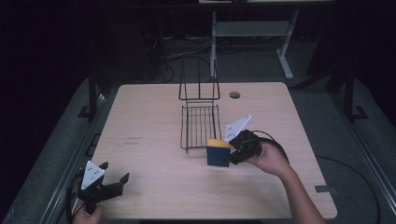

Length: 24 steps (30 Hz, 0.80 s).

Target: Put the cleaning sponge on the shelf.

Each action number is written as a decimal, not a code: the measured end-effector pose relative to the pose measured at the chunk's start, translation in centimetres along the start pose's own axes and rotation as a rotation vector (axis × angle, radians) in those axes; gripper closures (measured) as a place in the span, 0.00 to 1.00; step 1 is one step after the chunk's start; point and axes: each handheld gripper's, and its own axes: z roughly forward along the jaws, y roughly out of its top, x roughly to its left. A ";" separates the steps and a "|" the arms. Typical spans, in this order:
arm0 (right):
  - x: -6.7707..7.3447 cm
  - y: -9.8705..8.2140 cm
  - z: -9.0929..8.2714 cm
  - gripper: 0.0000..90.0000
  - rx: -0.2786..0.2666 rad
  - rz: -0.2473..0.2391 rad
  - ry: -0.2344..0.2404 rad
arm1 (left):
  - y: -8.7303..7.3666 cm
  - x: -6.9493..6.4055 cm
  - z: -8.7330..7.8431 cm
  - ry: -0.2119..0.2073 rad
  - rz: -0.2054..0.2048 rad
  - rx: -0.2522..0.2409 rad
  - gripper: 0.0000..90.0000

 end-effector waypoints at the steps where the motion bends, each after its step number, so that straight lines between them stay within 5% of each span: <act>1: -0.1 0.2 0.0 0.62 -0.003 -0.002 0.002 | 0.0 0.0 0.0 0.000 0.001 0.001 0.16; 24: -3.6 2.8 -0.2 0.62 -0.005 0.018 -0.009 | 0.1 -0.1 0.0 -0.004 0.002 0.000 0.16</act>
